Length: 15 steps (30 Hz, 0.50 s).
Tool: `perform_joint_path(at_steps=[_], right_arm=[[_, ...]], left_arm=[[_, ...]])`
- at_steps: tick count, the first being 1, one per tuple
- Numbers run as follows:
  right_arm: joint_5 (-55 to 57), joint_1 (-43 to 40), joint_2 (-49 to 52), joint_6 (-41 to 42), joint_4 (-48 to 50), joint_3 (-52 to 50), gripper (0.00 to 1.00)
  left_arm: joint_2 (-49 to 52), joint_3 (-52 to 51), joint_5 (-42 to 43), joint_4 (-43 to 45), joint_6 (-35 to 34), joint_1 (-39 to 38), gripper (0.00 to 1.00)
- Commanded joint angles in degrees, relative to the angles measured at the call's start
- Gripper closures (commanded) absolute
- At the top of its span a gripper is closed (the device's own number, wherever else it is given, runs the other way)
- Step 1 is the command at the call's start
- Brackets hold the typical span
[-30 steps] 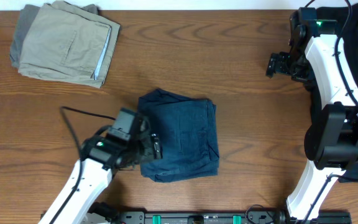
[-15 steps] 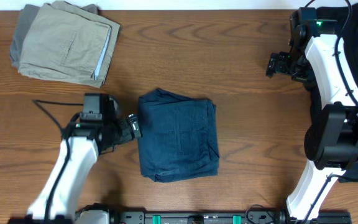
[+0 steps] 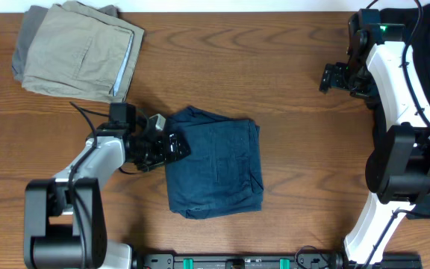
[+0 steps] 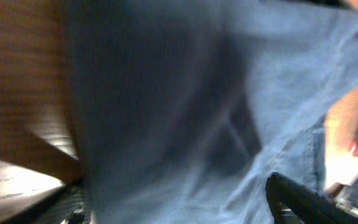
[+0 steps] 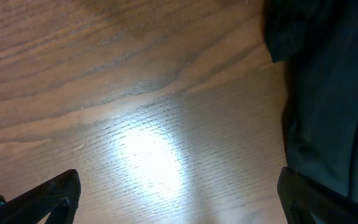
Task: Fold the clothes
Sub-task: 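Carry the folded shorts up-left onto the khaki pants stack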
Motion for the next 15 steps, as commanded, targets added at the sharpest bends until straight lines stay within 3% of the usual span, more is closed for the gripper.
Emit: perform_joint_path(at_steps=[1,6,7,8,11,15], right_arm=[[0.9,0.0,0.0,-0.2,-0.1,0.3,0.01],[0.9,0.0,0.0,-0.2,-0.1,0.3,0.01],[1.0,0.0,0.0,-0.2,-0.1,0.3,0.01],[0.9,0.0,0.0,-0.2,0.0,0.3,0.01],[0.9,0.0,0.0,-0.2,-0.1,0.3,0.01],[0.9,0.0,0.0,-0.2,-0.1,0.3,0.01]], left_arm=[[3.6,-1.7,0.5,-0.7,1.5,-1.9,0.29],[3.7,-1.7,0.4,-1.1,1.3,-4.7,0.45],[3.7,-1.7,0.5,-1.5,1.3,-5.0,0.55],[3.7,-1.7,0.5,-1.7,1.3,-5.0,0.71],[3.7,-1.7,0.4,-2.1,0.8,-5.0,0.88],[3.6,-1.5,0.2,-2.0,0.6,-5.0,0.94]])
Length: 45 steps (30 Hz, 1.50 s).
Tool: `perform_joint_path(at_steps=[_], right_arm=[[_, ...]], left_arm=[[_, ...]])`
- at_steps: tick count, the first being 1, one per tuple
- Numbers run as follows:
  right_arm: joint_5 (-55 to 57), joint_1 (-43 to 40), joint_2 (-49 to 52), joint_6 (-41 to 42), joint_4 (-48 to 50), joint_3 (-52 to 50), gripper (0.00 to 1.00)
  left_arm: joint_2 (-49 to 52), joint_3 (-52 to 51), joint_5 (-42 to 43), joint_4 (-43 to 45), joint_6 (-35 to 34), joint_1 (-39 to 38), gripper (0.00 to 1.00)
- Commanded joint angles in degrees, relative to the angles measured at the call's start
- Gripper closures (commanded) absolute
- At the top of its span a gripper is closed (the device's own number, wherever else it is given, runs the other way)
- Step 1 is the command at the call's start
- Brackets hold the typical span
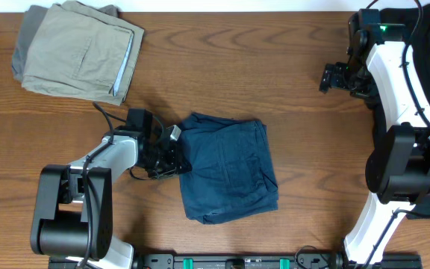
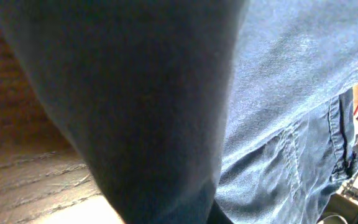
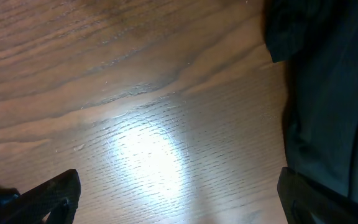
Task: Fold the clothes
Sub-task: 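Carry the folded shorts up-left onto the khaki pants stack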
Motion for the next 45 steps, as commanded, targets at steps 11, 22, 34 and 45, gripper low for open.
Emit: perform_joint_path(at_steps=[11,22,34,45], right_arm=[[1.0,0.0,0.0,-0.2,0.0,0.3,0.01],[1.0,0.0,0.0,-0.2,0.0,0.3,0.01],[1.0,0.0,0.0,-0.2,0.0,0.3,0.01],[1.0,0.0,0.0,-0.2,0.0,0.3,0.01]], left_arm=[[0.6,16.1,-16.0,-10.1,3.3,-0.1,0.94],[0.7,34.8,-42.5,-7.4,16.2,0.6,0.94],[0.7,35.1,-51.8,12.7,24.1,6.6,0.94],[1.5,35.1,-51.7,27.3,25.1,12.8,0.93]])
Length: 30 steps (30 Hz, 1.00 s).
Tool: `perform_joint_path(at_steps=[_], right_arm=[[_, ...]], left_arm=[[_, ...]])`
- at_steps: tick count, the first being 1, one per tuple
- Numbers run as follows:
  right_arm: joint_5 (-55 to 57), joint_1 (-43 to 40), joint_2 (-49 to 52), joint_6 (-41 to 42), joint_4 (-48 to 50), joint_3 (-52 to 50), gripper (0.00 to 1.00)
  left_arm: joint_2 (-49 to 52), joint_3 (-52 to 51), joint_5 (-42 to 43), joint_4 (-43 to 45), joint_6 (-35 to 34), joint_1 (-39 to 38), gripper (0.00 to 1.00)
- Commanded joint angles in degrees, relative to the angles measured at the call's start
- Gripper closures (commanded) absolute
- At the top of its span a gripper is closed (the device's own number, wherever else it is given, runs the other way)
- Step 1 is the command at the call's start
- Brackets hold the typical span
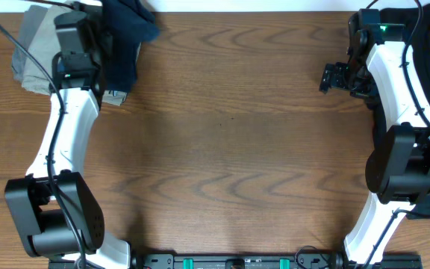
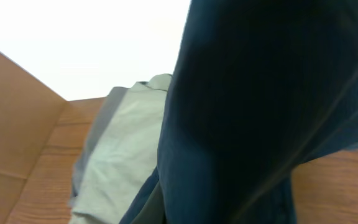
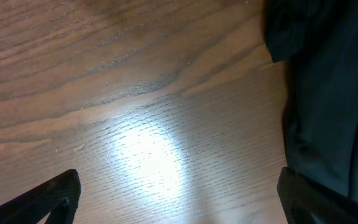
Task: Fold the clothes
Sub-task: 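Carry the folded shorts up-left onto the khaki pants stack, then release the shorts on the stack and pull the left gripper back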
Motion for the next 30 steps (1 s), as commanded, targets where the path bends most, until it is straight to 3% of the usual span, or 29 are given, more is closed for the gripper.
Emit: perform_joint_path(at_steps=[1,7,17,18,20,21,25,30], right_arm=[[1.0,0.0,0.0,-0.2,0.0,0.3,0.01],[1.0,0.0,0.0,-0.2,0.0,0.3,0.01],[1.0,0.0,0.0,-0.2,0.0,0.3,0.01],[1.0,0.0,0.0,-0.2,0.0,0.3,0.01],[1.0,0.0,0.0,-0.2,0.0,0.3,0.01],[1.0,0.0,0.0,-0.2,0.0,0.3,0.01],[1.0,0.0,0.0,-0.2,0.0,0.3,0.01],[1.0,0.0,0.0,-0.2,0.0,0.3,0.01]], left_arm=[[1.0,1.5,-0.9,1.4,0.8,1.6,0.93],[5.4,1.5,-0.9,3.8,0.8,3.8,0.92],[12.6,1.5,-0.9,17.4,3.2,7.3,0.92],[13.0,1.5,-0.9,18.3,3.6,7.6,0.87],[13.3,1.5,-0.9,18.7,3.5,8.4,0.58],[13.5,1.5,-0.9,18.8,3.5,8.8,0.53],[13.5,1.5,-0.9,18.8,3.5,10.3,0.51],[12.9,1.5,-0.9,16.8,3.5,10.9,0.28]])
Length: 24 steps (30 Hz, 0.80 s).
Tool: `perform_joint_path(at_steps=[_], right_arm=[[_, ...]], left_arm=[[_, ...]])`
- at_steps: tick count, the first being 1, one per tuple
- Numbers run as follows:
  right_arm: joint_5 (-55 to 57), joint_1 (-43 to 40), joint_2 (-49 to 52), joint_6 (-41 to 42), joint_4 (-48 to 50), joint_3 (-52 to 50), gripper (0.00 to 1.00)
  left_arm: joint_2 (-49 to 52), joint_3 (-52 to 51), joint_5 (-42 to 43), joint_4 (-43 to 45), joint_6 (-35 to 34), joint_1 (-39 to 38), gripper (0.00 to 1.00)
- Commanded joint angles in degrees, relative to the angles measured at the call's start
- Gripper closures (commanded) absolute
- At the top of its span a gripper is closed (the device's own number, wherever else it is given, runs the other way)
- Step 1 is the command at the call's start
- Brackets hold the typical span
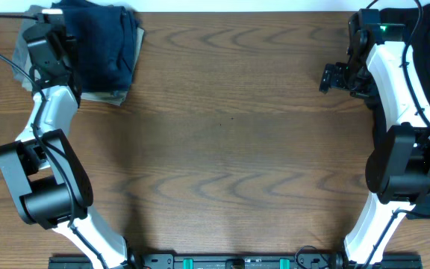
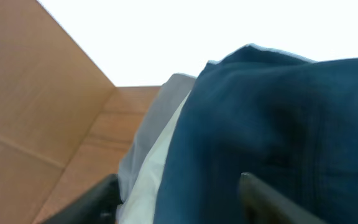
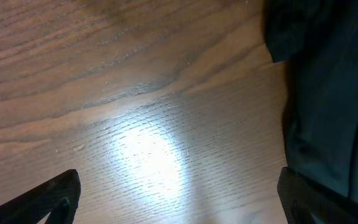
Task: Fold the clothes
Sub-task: 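Release the shorts on the stack and pull the left gripper back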
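Folded blue jeans (image 1: 101, 41) lie on top of the khaki folded pile (image 1: 101, 96) at the table's far left corner. My left gripper (image 1: 60, 36) sits at the stack's left edge, open. In the left wrist view its fingers (image 2: 98, 200) stand wide apart around the edge of the jeans (image 2: 272, 124) and the pale cloth (image 2: 157, 140) below. My right gripper (image 1: 325, 77) hovers open over bare wood at the far right; its fingertips (image 3: 55, 194) hold nothing.
A heap of dark clothes lies along the right table edge behind the right arm, also seen as dark cloth (image 3: 328, 93) in the right wrist view. The wooden table (image 1: 230, 149) spreads between the two arms.
The jeans hung from my left gripper over the khaki pile; now they lie flat on it and the gripper is open at the stack's left edge. The right arm is unchanged.
The folded jeans lay mid-table with my left gripper at their left edge. Half a second later they had slid and turned a little. Then they hung over the khaki pile at far left. Now they rest on it, released. The right arm stayed still.
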Motion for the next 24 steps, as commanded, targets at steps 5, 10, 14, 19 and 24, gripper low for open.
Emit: perform_joint_path(at_steps=[5,10,14,19,24], right_arm=[[0.9,0.0,0.0,-0.2,0.0,0.3,0.01],[0.9,0.0,0.0,-0.2,0.0,0.3,0.01],[1.0,0.0,0.0,-0.2,0.0,0.3,0.01],[1.0,0.0,0.0,-0.2,0.0,0.3,0.01],[0.9,0.0,0.0,-0.2,0.0,0.3,0.01]], left_arm=[[-3.1,1.5,-0.6,-5.3,-3.9,-0.7,0.02],[-8.9,1.5,-0.5,-12.9,-13.4,-1.8,0.02],[-15.8,1.5,0.4,-24.7,-24.5,-2.6,0.02],[-25.7,1.5,10.9,-43.7,-29.4,-2.8,0.02],[-34.2,1.0,20.4,-62.6,-29.6,-2.8,0.02]])
